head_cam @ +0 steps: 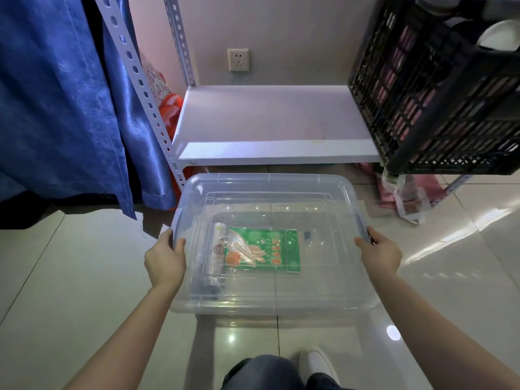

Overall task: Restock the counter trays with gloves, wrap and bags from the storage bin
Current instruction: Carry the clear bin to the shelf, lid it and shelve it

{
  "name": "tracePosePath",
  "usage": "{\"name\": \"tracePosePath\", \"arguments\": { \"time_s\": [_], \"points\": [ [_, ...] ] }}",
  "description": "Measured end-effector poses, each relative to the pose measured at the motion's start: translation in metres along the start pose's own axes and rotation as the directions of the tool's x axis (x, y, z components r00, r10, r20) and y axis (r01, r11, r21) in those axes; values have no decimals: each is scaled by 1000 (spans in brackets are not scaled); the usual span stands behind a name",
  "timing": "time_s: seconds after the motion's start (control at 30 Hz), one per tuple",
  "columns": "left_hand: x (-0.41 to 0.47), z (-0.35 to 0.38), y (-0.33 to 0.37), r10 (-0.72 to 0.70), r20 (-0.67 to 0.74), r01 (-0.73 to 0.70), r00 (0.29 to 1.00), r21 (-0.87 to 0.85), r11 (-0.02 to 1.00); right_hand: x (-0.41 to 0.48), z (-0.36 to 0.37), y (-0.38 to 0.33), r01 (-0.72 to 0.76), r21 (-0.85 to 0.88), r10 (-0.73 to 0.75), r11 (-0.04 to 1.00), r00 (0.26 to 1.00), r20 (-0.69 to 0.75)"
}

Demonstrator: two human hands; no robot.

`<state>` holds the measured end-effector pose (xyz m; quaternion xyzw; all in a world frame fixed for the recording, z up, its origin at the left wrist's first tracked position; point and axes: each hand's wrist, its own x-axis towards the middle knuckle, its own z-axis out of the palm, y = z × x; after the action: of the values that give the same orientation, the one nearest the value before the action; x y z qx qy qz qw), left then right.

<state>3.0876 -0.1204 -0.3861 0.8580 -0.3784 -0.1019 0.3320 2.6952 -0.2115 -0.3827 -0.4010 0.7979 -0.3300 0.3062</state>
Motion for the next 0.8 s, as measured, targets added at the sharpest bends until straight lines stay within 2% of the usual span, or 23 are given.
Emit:
{"name": "tracePosePath", "arguments": {
  "time_s": [0.13, 0.2, 0.3, 0.4, 0.57, 0.8],
  "points": [
    [6, -7, -12, 18, 92, -11, 996, -83, 997, -1, -9, 9, 106, -62, -100, 992, 991, 94],
    [7, -12, -20, 2, 236, 26, 972, -117, 993, -4, -14, 18, 140, -98, -123, 985, 979, 164],
    [-3, -16, -26, -47, 426, 158, 903, -228, 961, -15, -17, 30, 63, -40, -52, 997, 972, 229],
    [-12, -18, -32, -76, 442, 231, 894, -308, 923, -23, -22, 37, 30, 25, -35, 999, 974, 224],
    [-20, -38, -34, -89, 453, 262, 887, -336, 905, -34, -53, 32, 52, 35, -58, 998, 970, 237],
    [-23, -94, 6, 34, 389, 161, 920, -457, 875, -63, -115, -21, 173, 93, -186, 981, 970, 159]
  ]
}}
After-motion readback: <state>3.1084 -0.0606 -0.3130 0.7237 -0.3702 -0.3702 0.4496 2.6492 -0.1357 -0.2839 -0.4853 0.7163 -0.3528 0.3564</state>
